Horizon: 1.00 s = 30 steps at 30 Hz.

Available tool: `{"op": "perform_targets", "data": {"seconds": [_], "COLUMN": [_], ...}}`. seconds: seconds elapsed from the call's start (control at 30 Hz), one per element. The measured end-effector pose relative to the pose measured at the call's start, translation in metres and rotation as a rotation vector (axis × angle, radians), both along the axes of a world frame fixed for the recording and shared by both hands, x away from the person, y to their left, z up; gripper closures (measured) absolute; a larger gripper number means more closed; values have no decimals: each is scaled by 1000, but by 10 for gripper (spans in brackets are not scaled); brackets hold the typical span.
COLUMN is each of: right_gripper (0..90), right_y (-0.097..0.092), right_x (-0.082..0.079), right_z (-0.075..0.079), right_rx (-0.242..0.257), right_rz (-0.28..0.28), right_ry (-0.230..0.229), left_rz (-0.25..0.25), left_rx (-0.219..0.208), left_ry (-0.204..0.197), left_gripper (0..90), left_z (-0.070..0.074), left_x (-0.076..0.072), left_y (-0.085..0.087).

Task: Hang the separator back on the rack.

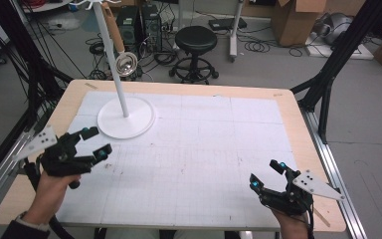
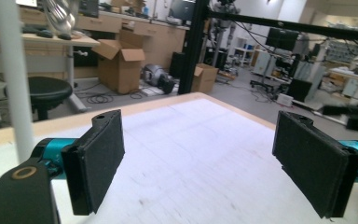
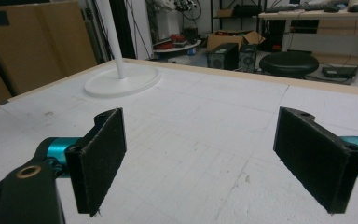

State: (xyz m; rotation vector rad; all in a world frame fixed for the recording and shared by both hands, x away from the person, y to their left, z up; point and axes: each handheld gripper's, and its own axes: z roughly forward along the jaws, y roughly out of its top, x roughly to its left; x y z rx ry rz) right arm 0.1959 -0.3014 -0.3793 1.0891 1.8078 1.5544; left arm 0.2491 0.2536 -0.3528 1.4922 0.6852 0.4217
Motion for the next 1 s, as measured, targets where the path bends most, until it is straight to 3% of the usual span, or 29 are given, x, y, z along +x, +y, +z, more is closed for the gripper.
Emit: {"op": "perform_targets", "data": {"seconds": [0.13,0.23,0.37,0.67,1.0], "right_gripper": [159,158,159,159,159], "right_y": [-1,-2,0,1,2], "right_x": [-1,0,-1,-1,0], "right_z": [-2,-4,-5,-4,-5], "right_rx": [-5,1,-1,-4,-11], "right_rz": [-5,-13,-5,-2,-7], "right_ry": [-10,-2,7,3,16], "left_rz": [22,41,52,80,84], "left_rx": [38,24,53,23,33], "left_ry": [-12,5,17,24,41], "left_gripper": [172,172,173,174,179], "left_z": [-18,-29,-34,-36,-40], "left_x": [-11,-14,-18,-21,-19], "left_y": [0,5,11,17,19]}}
